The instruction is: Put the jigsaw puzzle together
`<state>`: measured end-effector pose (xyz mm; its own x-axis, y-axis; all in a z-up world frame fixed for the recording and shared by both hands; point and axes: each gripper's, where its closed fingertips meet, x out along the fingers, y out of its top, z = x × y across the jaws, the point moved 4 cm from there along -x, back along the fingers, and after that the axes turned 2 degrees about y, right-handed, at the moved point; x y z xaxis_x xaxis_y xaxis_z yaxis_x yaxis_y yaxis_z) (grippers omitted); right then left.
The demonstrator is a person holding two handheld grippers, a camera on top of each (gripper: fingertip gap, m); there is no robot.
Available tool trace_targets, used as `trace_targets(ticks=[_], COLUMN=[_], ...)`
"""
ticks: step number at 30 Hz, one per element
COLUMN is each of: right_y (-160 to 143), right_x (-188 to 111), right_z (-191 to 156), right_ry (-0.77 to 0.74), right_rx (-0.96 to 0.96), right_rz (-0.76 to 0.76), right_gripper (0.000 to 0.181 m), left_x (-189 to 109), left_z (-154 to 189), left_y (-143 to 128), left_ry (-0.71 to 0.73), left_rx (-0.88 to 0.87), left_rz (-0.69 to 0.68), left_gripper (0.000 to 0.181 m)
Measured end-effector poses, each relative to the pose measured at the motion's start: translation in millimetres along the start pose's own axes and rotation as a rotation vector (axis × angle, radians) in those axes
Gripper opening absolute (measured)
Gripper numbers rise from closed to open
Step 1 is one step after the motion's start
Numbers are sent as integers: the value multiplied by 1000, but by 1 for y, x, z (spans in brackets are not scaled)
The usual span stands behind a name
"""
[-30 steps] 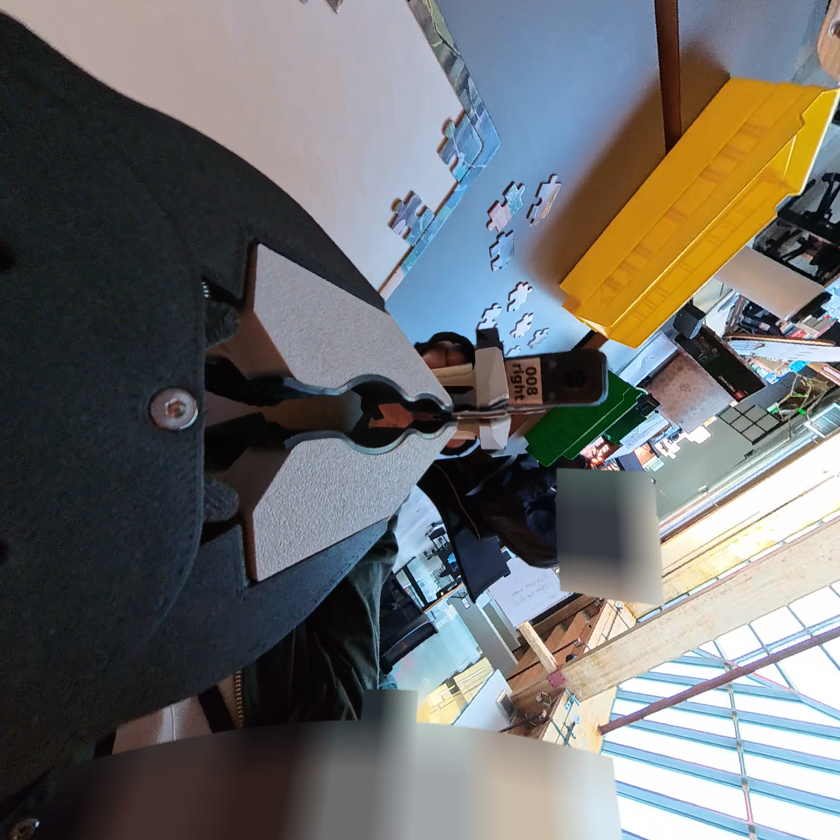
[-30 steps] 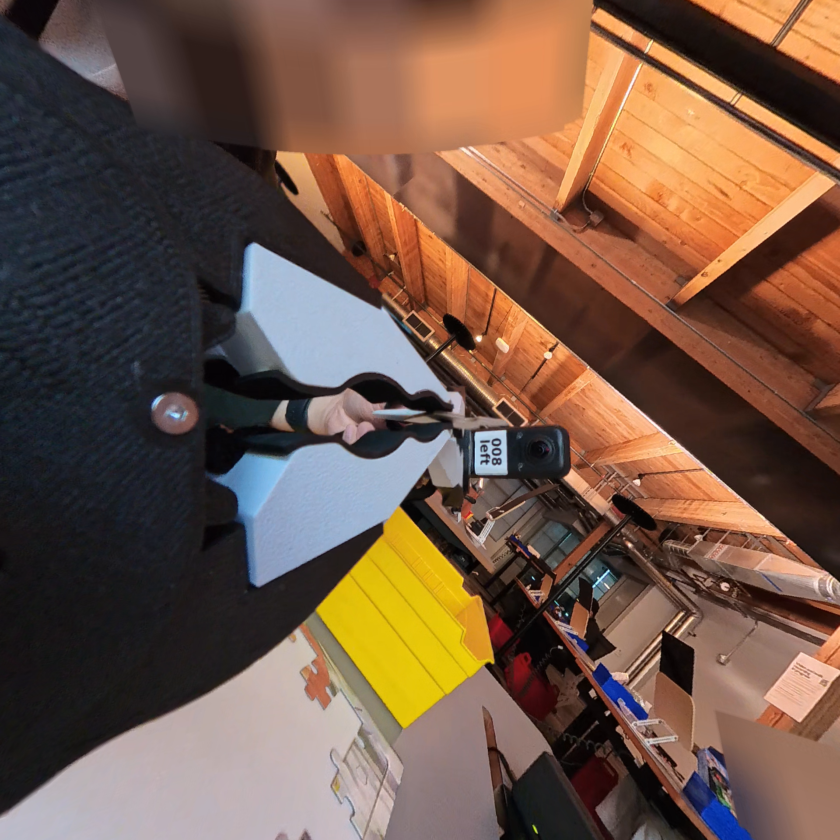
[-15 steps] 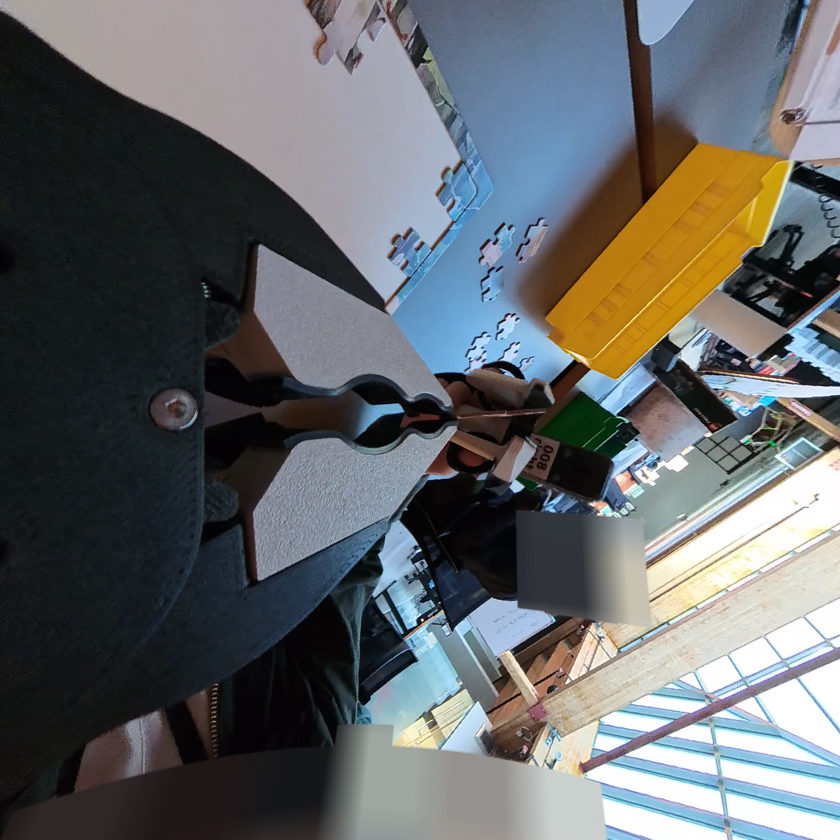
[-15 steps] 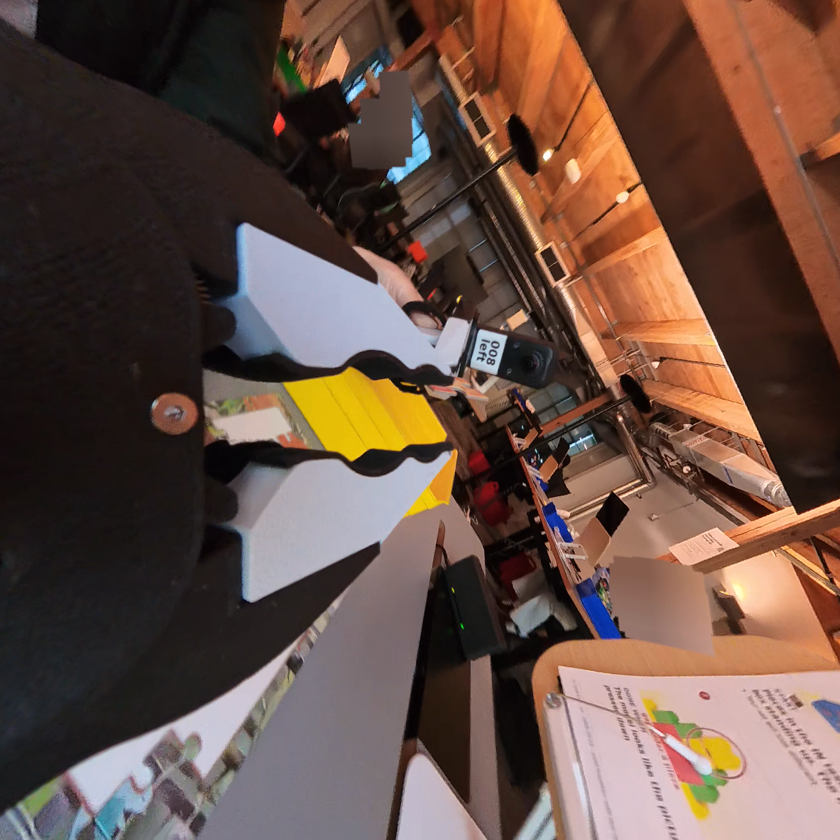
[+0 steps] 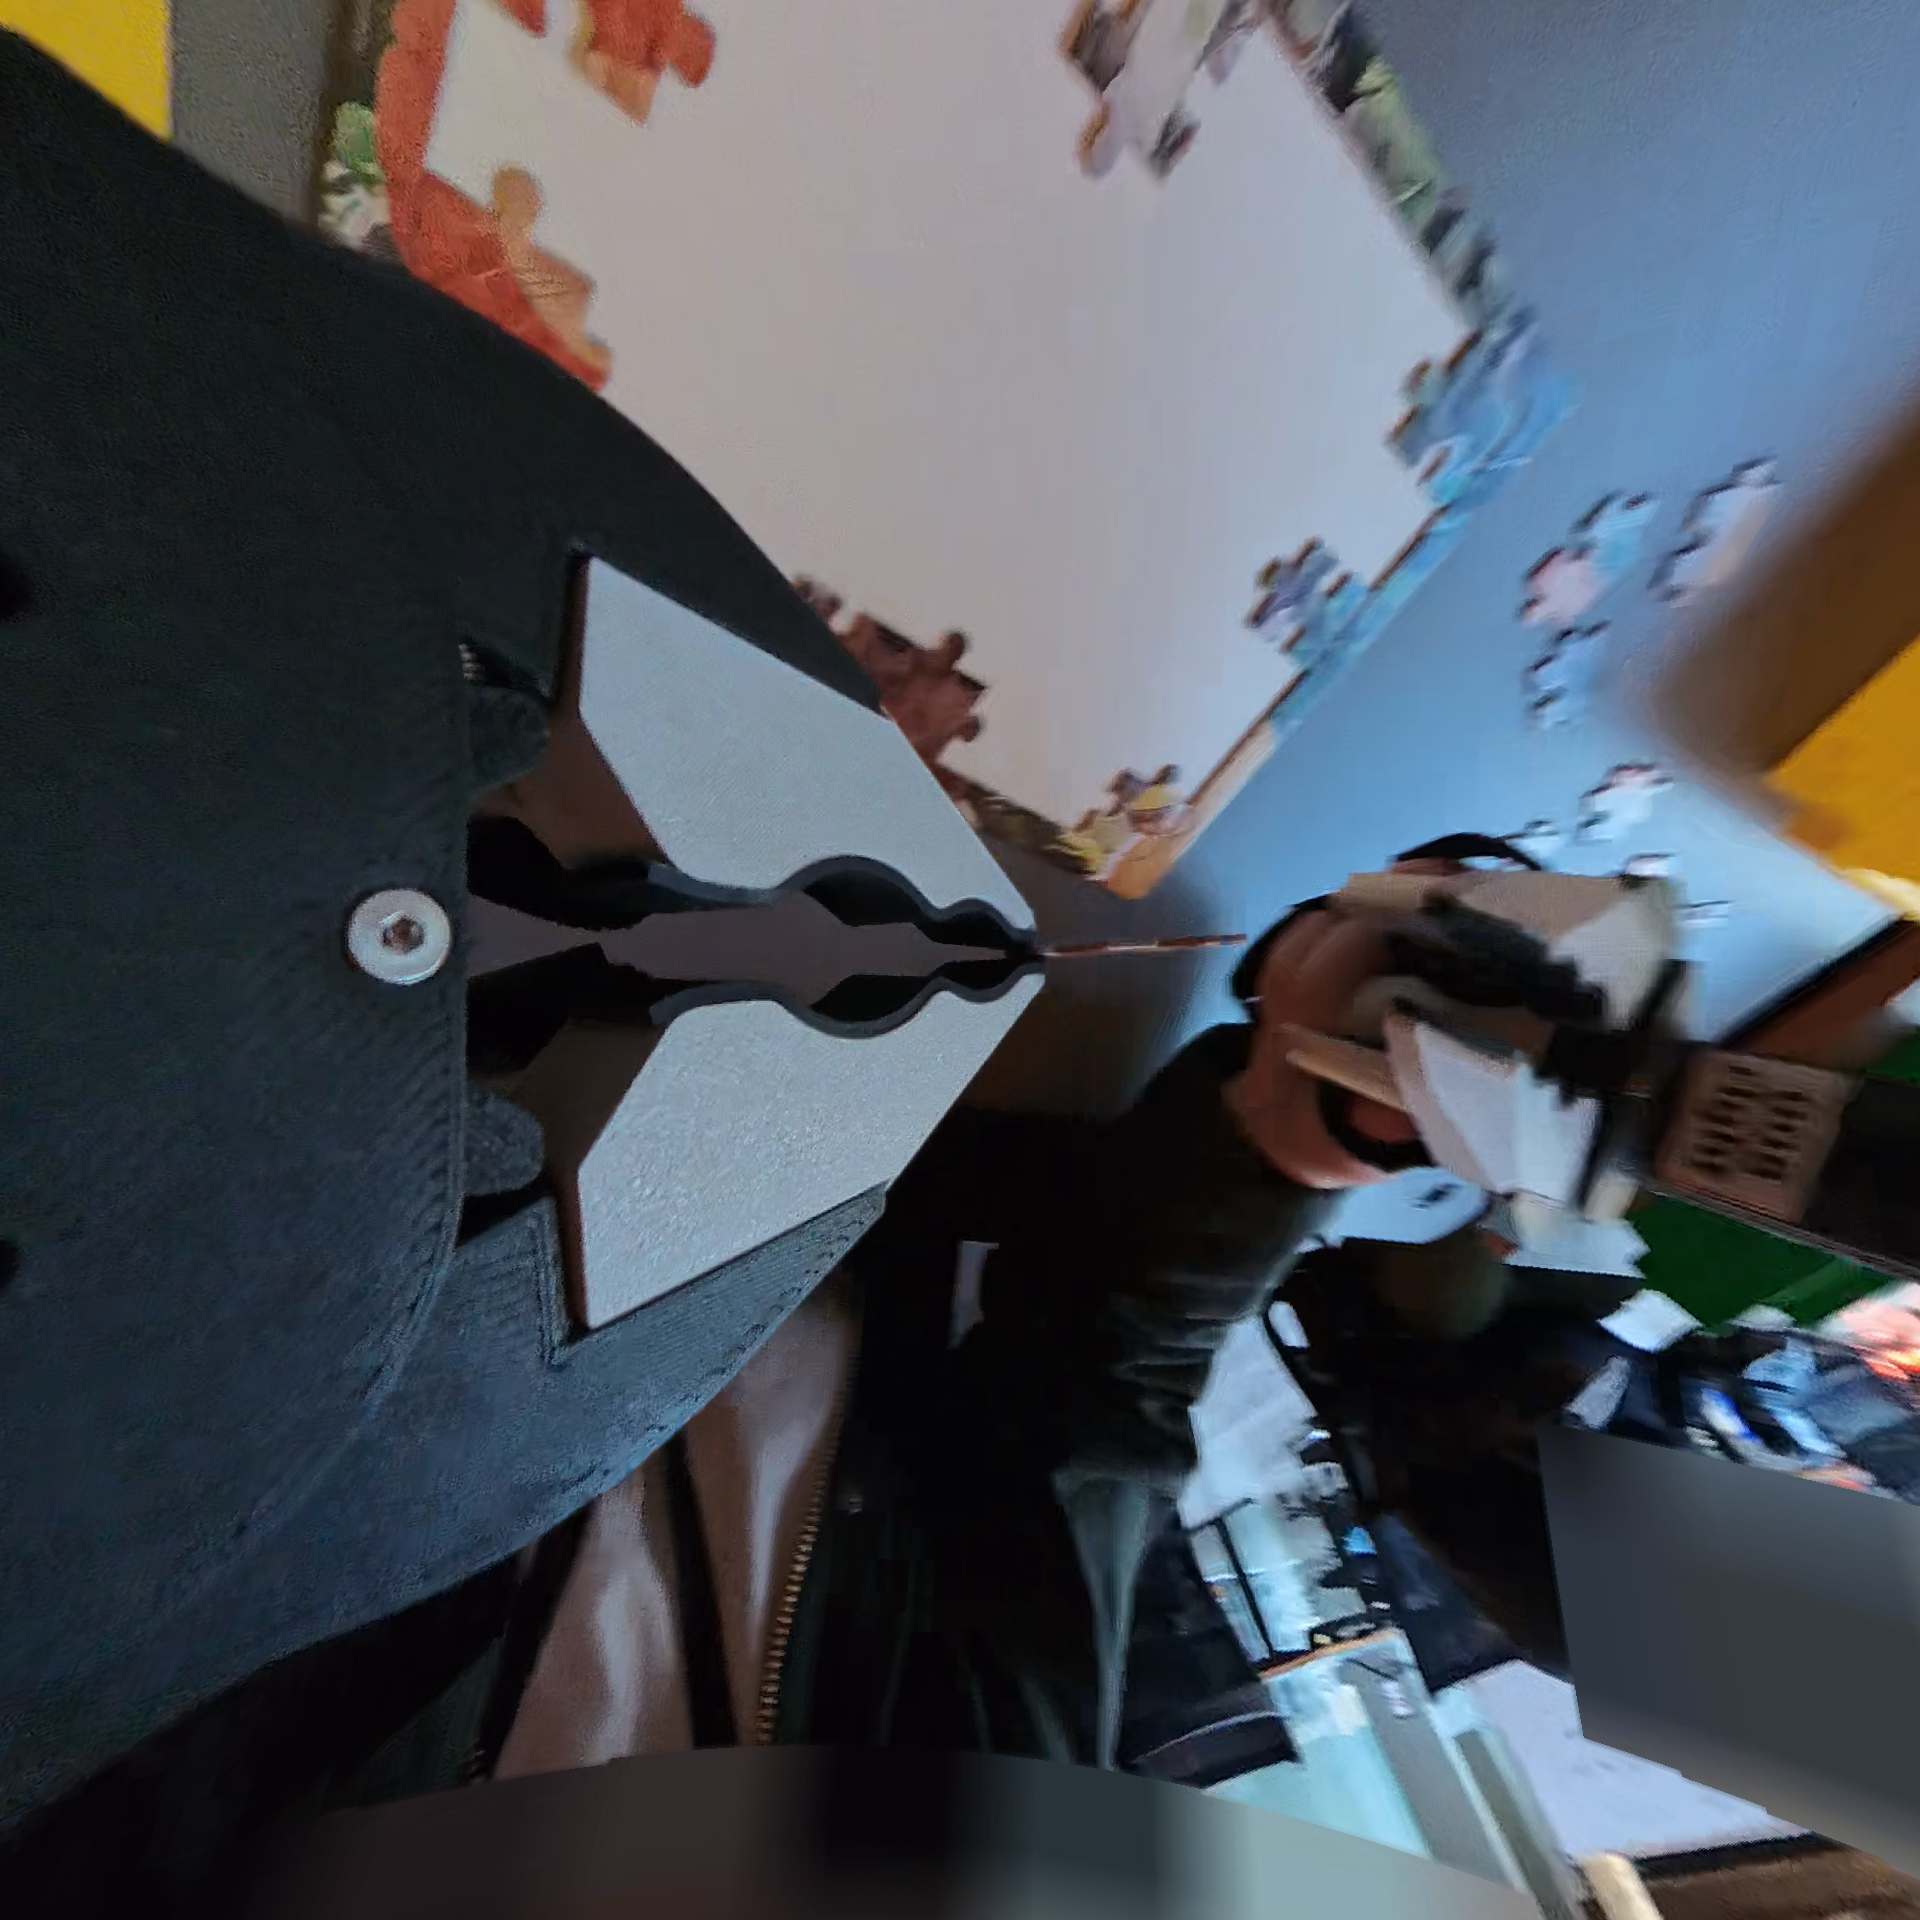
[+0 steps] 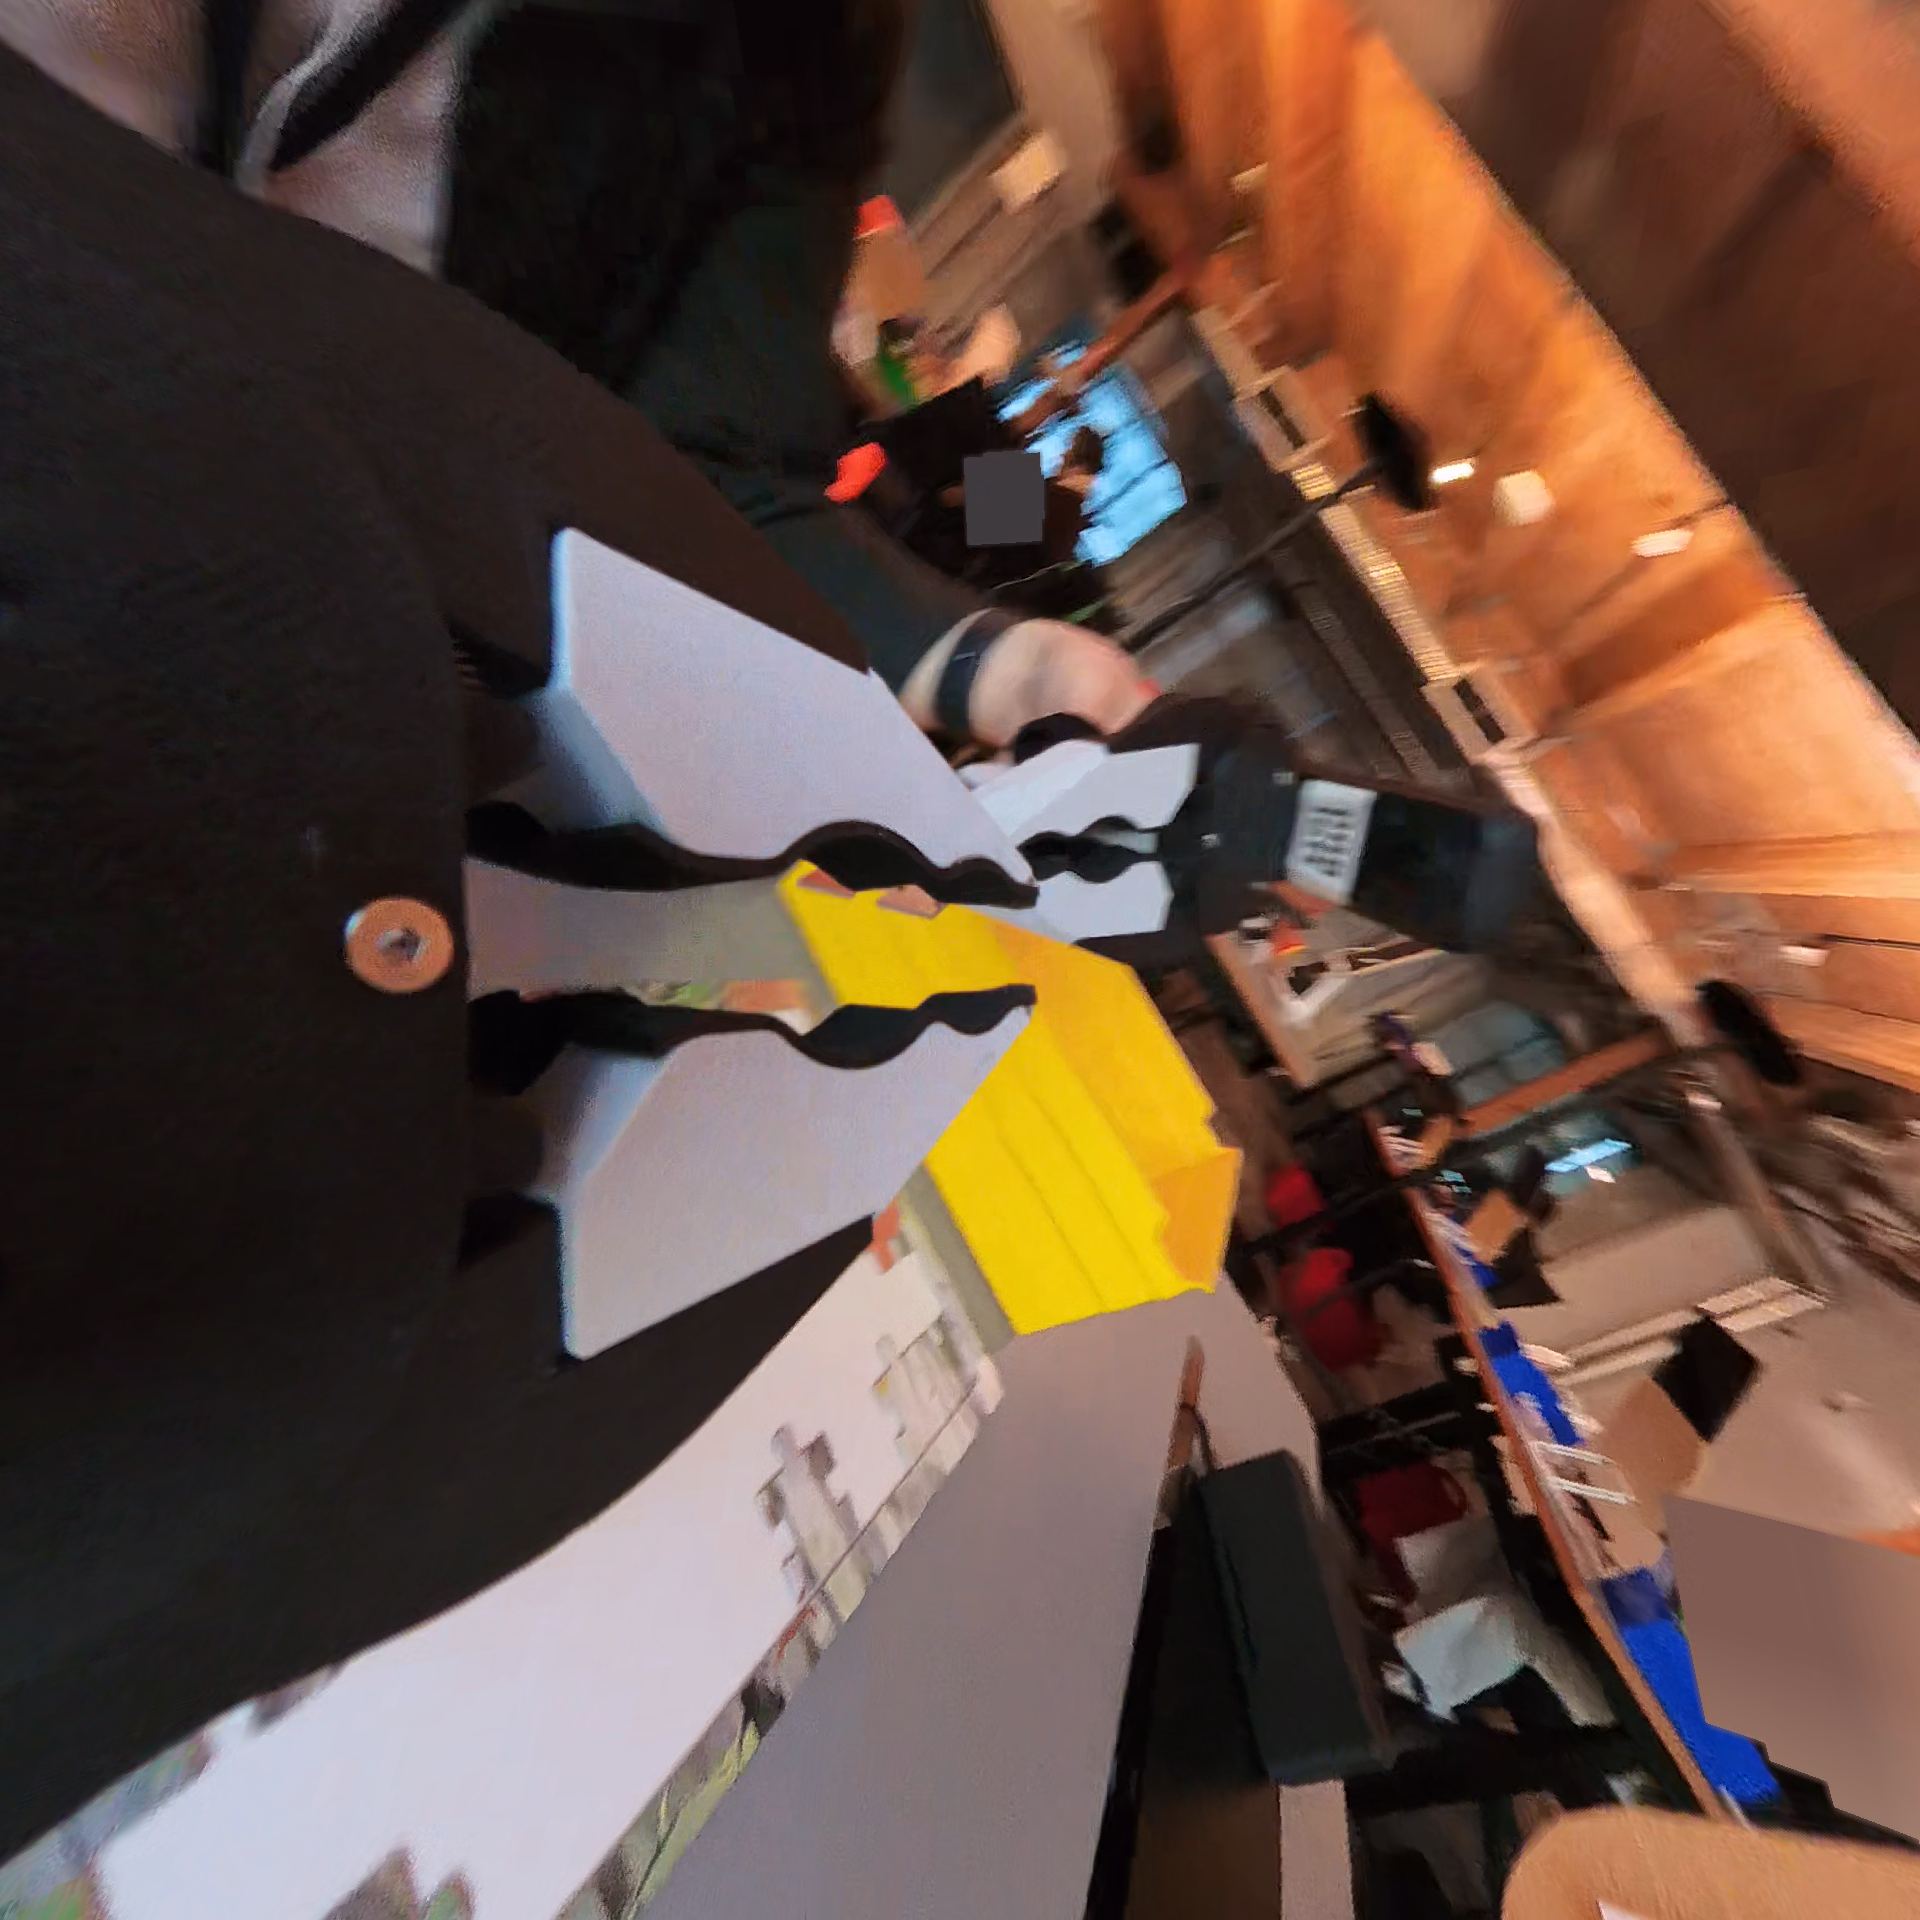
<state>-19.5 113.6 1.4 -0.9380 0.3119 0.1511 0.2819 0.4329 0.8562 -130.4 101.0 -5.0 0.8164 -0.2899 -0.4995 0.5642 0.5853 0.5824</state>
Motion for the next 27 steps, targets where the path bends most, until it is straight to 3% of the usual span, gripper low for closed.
trace_targets(ticks=[5, 10, 13, 18, 22, 24, 27], right_y=[-48, -87, -104, -129, -126, -119, -97], right_x=[3, 11, 18, 30, 35, 36, 38], right_z=[-16, -13, -26, -30, -34, -30, -20], right_ry=[156, 131, 206, 209, 242, 221, 174], right_rx=[-25, 3, 57, 16, 43, 49, 167], right_rz=[-372, -610, -701, -809, -779, -741, -580], right_gripper=[12, 14, 14, 18, 1, 1, 1], left_x=[13, 28, 35, 36, 34, 30, 12], left_z=[-7, -5, -5, -4, -4, -6, -10], left_y=[-40, -69, -81, -84, -81, -75, -51], left_ry=[35, -33, -45, -46, -35, -27, -60], left_rx=[5, -26, -22, 2, 18, 5, -70], left_rz=[-278, -479, -564, -584, -563, -513, -326], left_gripper=[0, 0, 0, 0, 0, 1, 13])
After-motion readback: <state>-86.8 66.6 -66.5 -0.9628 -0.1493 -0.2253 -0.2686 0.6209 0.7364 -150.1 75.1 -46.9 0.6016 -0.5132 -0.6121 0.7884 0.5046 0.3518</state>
